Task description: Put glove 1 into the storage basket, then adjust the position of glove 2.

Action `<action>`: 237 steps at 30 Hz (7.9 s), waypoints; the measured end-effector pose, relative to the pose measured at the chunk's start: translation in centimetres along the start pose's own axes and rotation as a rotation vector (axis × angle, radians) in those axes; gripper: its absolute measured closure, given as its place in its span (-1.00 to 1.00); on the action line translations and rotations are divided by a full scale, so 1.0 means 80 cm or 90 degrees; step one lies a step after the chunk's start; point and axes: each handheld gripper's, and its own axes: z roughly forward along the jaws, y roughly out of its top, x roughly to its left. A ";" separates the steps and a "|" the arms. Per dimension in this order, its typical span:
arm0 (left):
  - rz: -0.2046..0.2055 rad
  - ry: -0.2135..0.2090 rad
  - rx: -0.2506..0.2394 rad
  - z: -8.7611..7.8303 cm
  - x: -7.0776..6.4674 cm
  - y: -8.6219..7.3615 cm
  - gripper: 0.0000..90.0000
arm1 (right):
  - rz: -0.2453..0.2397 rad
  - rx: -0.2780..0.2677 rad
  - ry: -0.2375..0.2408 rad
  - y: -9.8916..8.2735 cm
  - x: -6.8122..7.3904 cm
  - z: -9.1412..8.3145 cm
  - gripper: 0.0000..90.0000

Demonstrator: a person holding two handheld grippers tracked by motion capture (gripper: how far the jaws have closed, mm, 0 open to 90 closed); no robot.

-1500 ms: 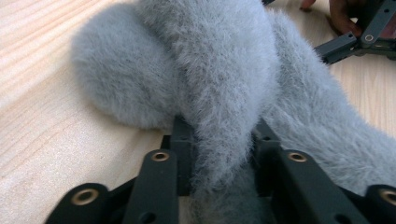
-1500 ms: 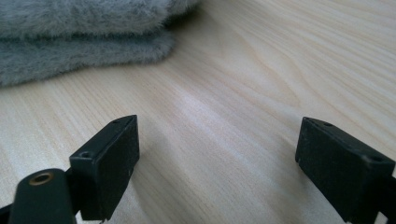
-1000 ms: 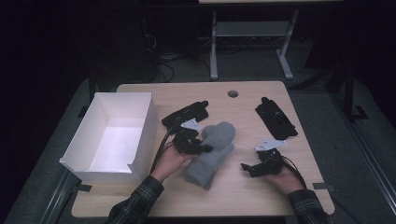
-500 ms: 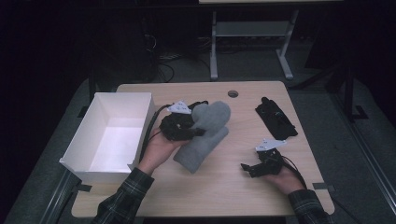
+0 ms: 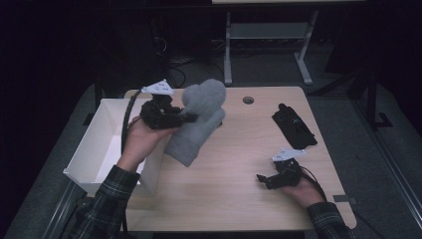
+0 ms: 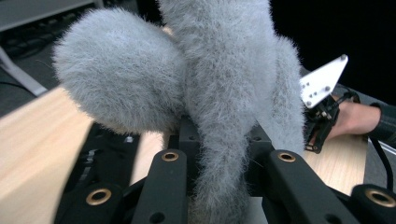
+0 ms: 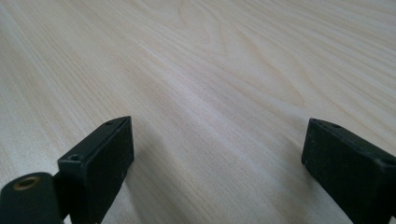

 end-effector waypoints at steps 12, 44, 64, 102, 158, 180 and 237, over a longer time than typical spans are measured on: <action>-0.025 0.068 -0.042 -0.095 0.040 0.014 0.67 | 0.002 0.001 0.000 0.000 0.000 0.000 -0.80; -0.218 0.173 0.049 -0.117 0.124 -0.169 0.67 | -0.011 0.003 0.015 -0.002 -0.003 -0.002 -0.82; -0.283 0.215 0.198 -0.032 0.181 -0.245 0.41 | -0.028 0.008 0.030 -0.001 -0.005 -0.001 -0.88; -0.085 0.129 0.043 -0.044 0.071 -0.093 -0.70 | -0.020 0.011 0.020 -0.001 -0.004 -0.001 -0.91; 0.056 0.027 0.179 0.171 -0.044 -0.218 -0.72 | -0.017 0.033 0.012 0.001 -0.003 -0.004 -0.88; 0.063 0.012 0.127 0.163 -0.041 -0.232 -0.72 | -0.021 0.021 0.005 0.036 -0.031 -0.027 1.00; 0.071 0.003 0.128 0.157 -0.034 -0.236 -0.72 | 0.016 0.095 0.016 0.011 -0.083 -0.032 1.00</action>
